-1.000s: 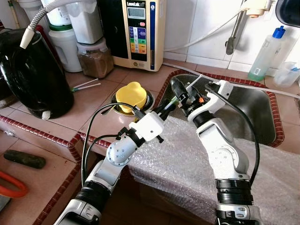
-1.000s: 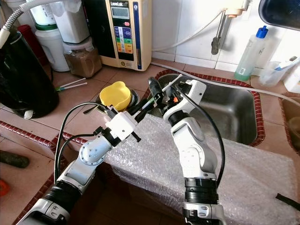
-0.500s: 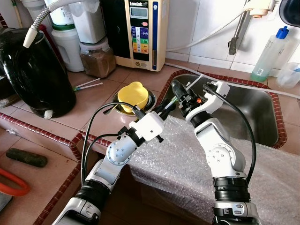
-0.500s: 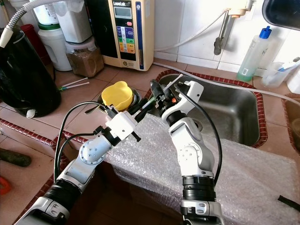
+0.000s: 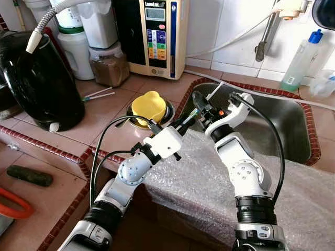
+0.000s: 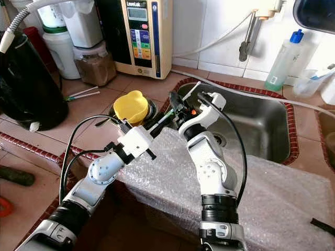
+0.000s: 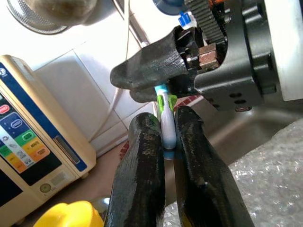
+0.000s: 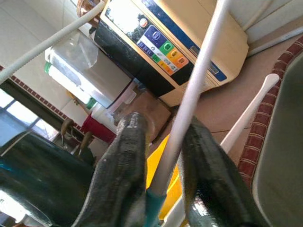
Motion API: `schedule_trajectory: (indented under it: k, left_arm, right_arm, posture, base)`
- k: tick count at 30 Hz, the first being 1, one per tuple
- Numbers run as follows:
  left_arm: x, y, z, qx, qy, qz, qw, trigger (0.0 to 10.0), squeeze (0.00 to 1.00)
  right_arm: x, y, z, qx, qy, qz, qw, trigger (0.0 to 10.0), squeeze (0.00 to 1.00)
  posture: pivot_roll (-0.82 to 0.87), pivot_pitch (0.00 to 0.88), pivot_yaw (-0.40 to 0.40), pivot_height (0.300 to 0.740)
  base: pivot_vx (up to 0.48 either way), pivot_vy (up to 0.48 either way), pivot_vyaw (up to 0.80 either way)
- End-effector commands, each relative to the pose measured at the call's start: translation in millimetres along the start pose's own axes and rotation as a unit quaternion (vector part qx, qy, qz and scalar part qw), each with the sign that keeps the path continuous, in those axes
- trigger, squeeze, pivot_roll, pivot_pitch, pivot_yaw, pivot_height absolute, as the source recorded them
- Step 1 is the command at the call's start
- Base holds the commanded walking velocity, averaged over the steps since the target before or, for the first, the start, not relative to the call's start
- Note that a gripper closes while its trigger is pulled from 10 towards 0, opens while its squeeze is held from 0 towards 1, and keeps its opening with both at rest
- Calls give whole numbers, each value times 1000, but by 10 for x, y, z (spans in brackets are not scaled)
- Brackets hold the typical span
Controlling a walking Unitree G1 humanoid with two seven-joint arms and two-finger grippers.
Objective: Kitchen organization
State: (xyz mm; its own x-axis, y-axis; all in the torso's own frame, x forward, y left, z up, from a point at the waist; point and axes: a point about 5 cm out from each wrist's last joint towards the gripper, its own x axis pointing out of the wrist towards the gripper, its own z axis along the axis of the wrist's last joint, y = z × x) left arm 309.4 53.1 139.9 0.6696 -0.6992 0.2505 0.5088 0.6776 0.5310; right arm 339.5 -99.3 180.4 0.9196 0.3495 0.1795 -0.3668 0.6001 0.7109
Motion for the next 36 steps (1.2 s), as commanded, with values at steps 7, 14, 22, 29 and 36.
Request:
schedule_trajectory:
  k: [7, 14, 22, 29, 36]
  left_arm:
    - [36, 76, 60, 29, -13, 25, 999, 10000, 0]
    - [34, 69, 54, 30, -11, 29, 999, 10000, 0]
    - [32, 74, 47, 11, -12, 36, 999, 10000, 1000]
    - [33, 52, 52, -3, -14, 25, 1000, 10000, 1000]
    - [31, 33, 76, -23, -23, 12, 999, 10000, 1000]
  right_arm:
    - [-8, -59, -11, 5, 11, -24, 1000, 0, 0]
    - [-9, -63, -7, 5, 10, -27, 1000, 0, 0]
    - [-13, -86, -17, 1, 11, -32, 999, 0, 0]
    - [-22, -140, -14, -44, 4, -51, 998, 0, 0]
    - [-24, -204, 70, -125, -20, -78, 989, 0, 0]
  posture:
    - [42, 0, 43, 740]
    - [42, 0, 43, 740]
    - [45, 0, 41, 740]
    - [46, 0, 42, 740]
    - [46, 0, 45, 740]
  base:
    - [0, 0, 0]
    - [0, 0, 0]
    - [0, 0, 0]
    - [0, 0, 0]
    - [0, 0, 0]
